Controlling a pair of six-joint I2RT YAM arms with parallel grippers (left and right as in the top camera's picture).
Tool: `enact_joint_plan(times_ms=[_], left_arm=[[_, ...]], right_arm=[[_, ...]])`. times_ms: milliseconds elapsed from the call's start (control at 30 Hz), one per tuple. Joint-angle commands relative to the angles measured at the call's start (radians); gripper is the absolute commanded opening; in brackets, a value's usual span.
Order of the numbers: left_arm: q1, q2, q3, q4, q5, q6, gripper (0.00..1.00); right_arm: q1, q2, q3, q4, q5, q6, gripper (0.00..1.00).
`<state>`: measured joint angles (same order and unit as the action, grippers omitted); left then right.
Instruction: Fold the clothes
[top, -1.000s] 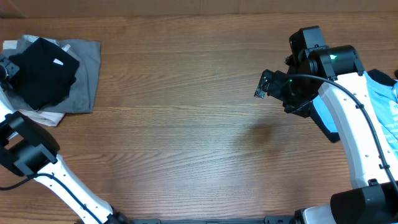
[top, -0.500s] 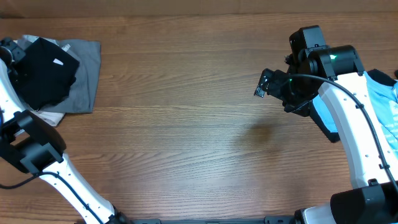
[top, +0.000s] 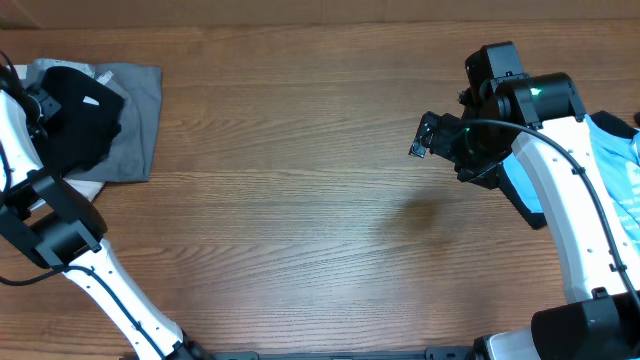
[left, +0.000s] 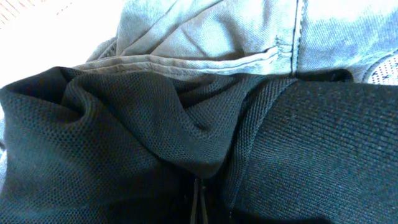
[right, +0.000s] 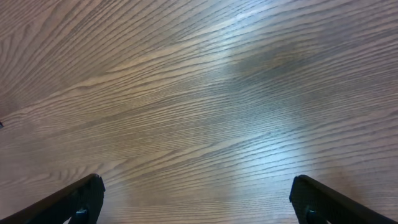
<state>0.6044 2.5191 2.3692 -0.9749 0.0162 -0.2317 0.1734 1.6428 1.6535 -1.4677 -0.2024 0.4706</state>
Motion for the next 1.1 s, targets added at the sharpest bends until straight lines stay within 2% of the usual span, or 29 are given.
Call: enact_joint_plan(times_ms=[0, 233, 367, 500, 533, 633, 700, 800, 1067], left_arm=[[0.008, -0.068, 0.01, -0.016, 0.01, 0.014, 0.04], [0.001, -0.234, 0.01, -0.023, 0.011, -0.008, 0.04], [-0.005, -0.322, 0.01, -0.1, 0.011, -0.029, 0.07], [-0.016, -0.341, 0.01, -0.222, 0.021, -0.045, 0.22], [-0.019, -0.34, 0.009, -0.266, 0.022, -0.045, 0.2], [-0.026, -0.325, 0.006, -0.399, 0.033, -0.046, 0.05], [-0.032, -0.302, 0.006, -0.487, 0.036, -0.061, 0.04], [-0.037, -0.265, 0.006, -0.539, 0.031, -0.061, 0.04], [-0.035, -0.115, 0.006, -0.534, -0.045, -0.081, 0.04]], right_arm=[[0.001, -0.027, 0.021, -0.005, -0.001, -0.007, 1.0], [0.001, -0.027, 0.021, 0.003, 0.0, -0.007, 1.0], [0.001, -0.027, 0.021, 0.023, 0.0, -0.007, 1.0], [0.001, -0.027, 0.021, 0.032, 0.0, -0.008, 1.0], [0.001, -0.027, 0.021, 0.033, 0.0, -0.01, 1.0], [0.001, -0.027, 0.021, 0.032, 0.0, -0.034, 1.0], [0.001, -0.027, 0.021, 0.031, 0.0, -0.034, 1.0], [0.001, -0.027, 0.021, 0.03, 0.0, -0.056, 1.0], [0.001, -0.027, 0.021, 0.022, 0.0, -0.056, 1.0]])
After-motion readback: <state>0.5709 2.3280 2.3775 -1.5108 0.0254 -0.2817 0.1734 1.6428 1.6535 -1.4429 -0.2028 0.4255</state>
